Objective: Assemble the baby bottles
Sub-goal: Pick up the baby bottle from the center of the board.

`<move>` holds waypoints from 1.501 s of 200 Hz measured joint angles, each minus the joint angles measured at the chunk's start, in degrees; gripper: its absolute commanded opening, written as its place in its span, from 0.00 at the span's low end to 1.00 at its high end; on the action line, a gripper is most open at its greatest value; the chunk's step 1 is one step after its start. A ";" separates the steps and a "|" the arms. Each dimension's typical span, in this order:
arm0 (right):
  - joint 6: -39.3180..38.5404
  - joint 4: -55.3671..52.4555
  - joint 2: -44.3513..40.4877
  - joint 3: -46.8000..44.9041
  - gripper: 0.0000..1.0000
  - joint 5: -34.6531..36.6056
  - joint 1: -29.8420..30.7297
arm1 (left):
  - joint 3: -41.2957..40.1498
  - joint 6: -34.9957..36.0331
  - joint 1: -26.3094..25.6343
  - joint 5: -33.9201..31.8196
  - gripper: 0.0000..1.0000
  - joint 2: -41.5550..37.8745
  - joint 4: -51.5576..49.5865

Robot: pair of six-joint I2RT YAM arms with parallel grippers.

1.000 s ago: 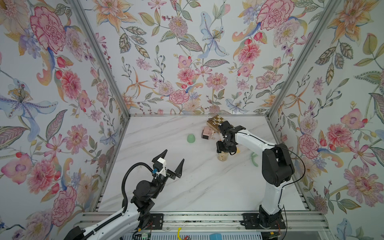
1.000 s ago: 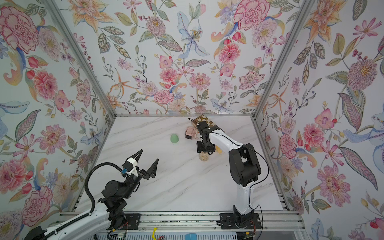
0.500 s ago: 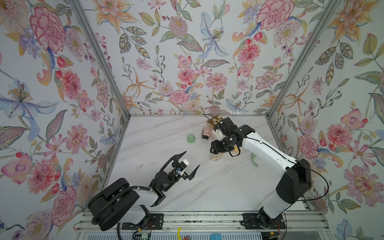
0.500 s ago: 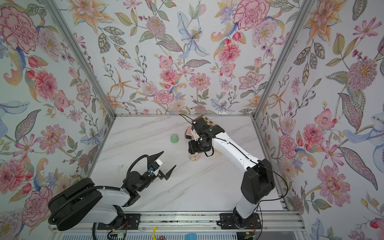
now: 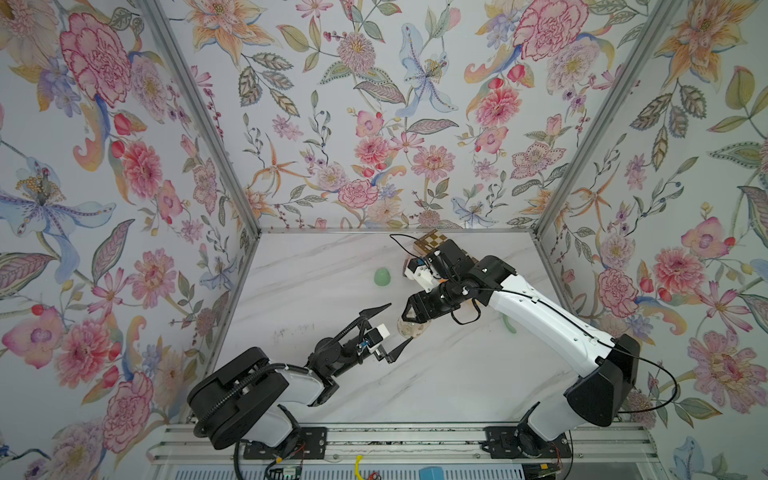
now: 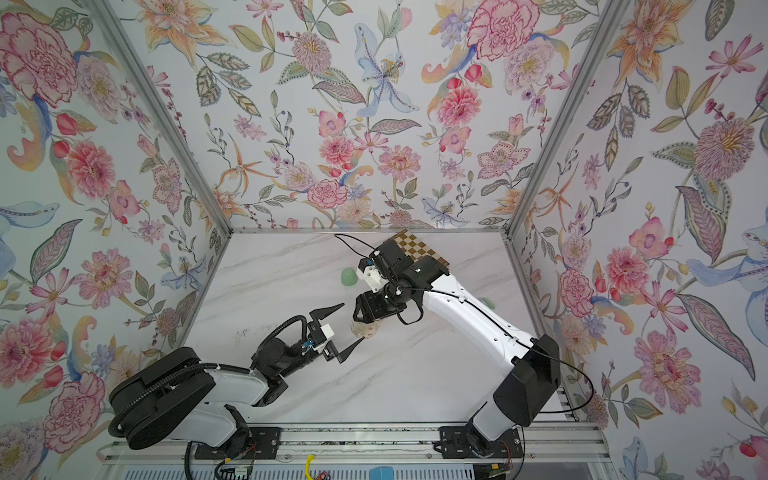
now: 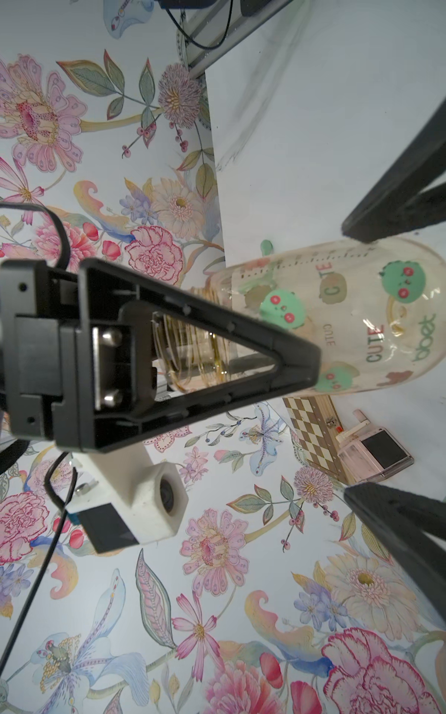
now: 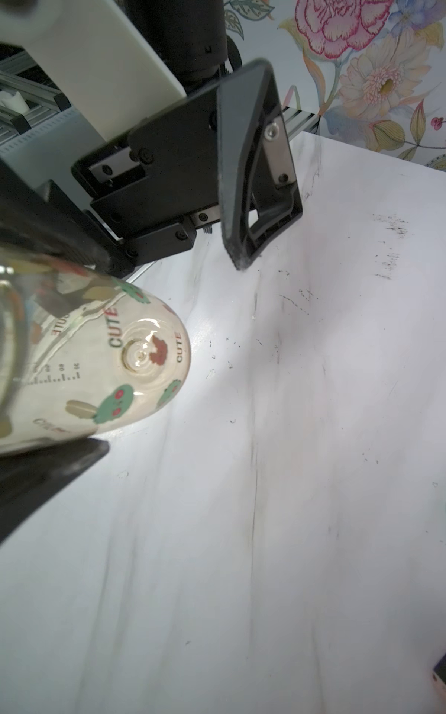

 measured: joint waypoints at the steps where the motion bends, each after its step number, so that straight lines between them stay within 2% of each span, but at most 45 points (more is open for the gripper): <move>1: 0.00 0.02 0.00 0.00 0.32 -0.04 0.02 | 0.00 -0.02 0.00 0.04 1.00 0.00 0.00; 62: 1.25 1.88 -1.18 -0.02 0.31 -3.21 2.49 | 0.68 -0.90 -0.22 1.75 0.98 0.31 0.00; 95: 1.90 3.80 -1.55 -1.27 0.30 -4.26 2.71 | 1.40 -1.05 -0.22 1.84 0.94 0.79 -0.02; 151: 2.54 7.21 -2.05 -2.93 0.30 -4.92 2.75 | 1.88 -1.84 -0.22 2.32 0.73 0.87 -0.02; 172: 2.82 7.85 -2.38 -3.50 0.30 -4.90 2.75 | 1.88 -2.38 -0.22 2.23 0.71 0.85 -0.04; 196: 3.04 8.31 -2.78 -4.00 0.30 -4.85 2.78 | 1.88 -2.40 -0.22 2.36 0.59 0.85 -0.04; 214: 3.23 8.35 -2.80 -4.00 0.37 -4.55 2.93 | 1.88 -2.43 -0.22 2.38 0.48 0.66 -0.07; 225: 3.43 8.46 -2.91 -4.00 0.57 -4.42 3.06 | 1.88 -2.60 -0.22 2.38 0.41 0.48 -0.11; 237: 3.67 8.68 -3.26 -4.00 0.67 -4.15 3.23 | 1.88 -2.82 -0.22 2.38 0.36 0.09 -0.15; 249: 4.02 8.92 -3.74 -3.98 0.82 -3.89 3.43 | 1.88 -3.19 -0.22 2.51 0.35 -0.55 -0.17; 261: 4.74 8.70 -4.50 -3.98 0.90 -3.48 3.63 | 1.90 -3.78 -0.22 2.36 0.34 -1.53 -0.07; 267: 5.11 8.57 -5.07 -3.98 0.99 -3.26 3.67 | 1.92 -4.09 -0.20 2.14 0.34 -2.14 -0.02; 300: 7.08 8.94 -11.91 -2.91 0.99 -0.66 2.25 | 2.36 -6.01 -0.13 1.92 0.31 -3.54 0.00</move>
